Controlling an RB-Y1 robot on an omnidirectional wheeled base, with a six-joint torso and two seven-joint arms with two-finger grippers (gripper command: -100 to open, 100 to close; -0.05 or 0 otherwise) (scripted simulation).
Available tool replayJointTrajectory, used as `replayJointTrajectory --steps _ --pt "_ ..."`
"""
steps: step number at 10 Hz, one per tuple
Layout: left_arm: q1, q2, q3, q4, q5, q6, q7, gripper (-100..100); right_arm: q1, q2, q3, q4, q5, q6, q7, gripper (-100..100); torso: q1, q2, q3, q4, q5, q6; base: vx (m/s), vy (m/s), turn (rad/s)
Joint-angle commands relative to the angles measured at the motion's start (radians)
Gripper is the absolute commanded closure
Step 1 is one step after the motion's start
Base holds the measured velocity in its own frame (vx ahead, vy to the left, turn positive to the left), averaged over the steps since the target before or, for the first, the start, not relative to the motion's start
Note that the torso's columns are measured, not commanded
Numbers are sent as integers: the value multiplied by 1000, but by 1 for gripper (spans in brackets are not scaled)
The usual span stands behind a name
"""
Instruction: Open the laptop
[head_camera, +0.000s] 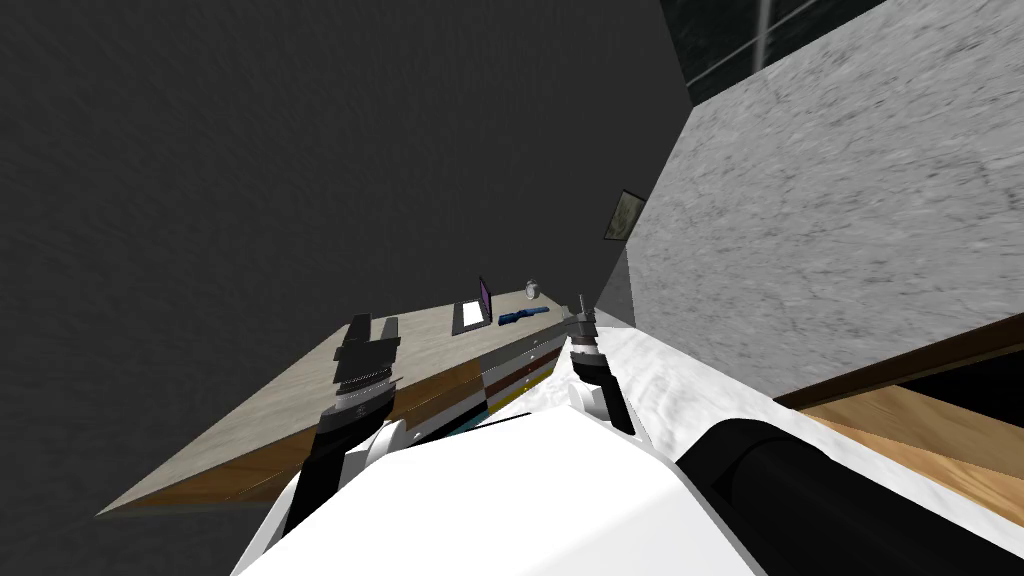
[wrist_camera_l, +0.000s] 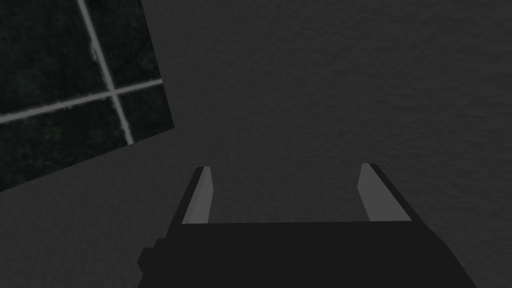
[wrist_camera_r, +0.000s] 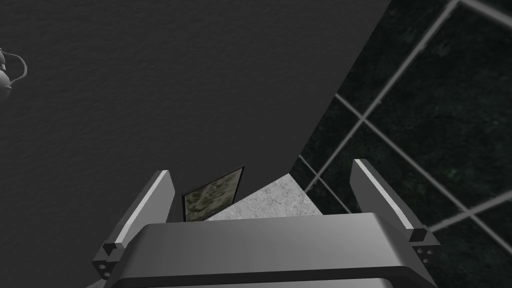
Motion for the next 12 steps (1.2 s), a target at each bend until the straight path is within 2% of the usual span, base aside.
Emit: replayJointTrajectory --steps 1,9,10,12 --pt "0 0 0 0 0 0 0 0 0 0 0 0 0 0 0 0 0 40 -82 41 0 0 0 0 0" --pt "0 0 0 0 0 0 0 0 0 0 0 0 0 0 0 0 0 618 -1234 617 0 0 0 0 0" --pt "-3 36 2 0 -1 12 0 -100 0 0 0 0 0 0 0 0 0 691 -1382 691 0 0 7 -10 -13" --pt "-11 85 8 -1 -2 41 -1 -100 0 0 0 0 0 0 0 0 -1 734 -1471 734 0 0 5 -27 -24"
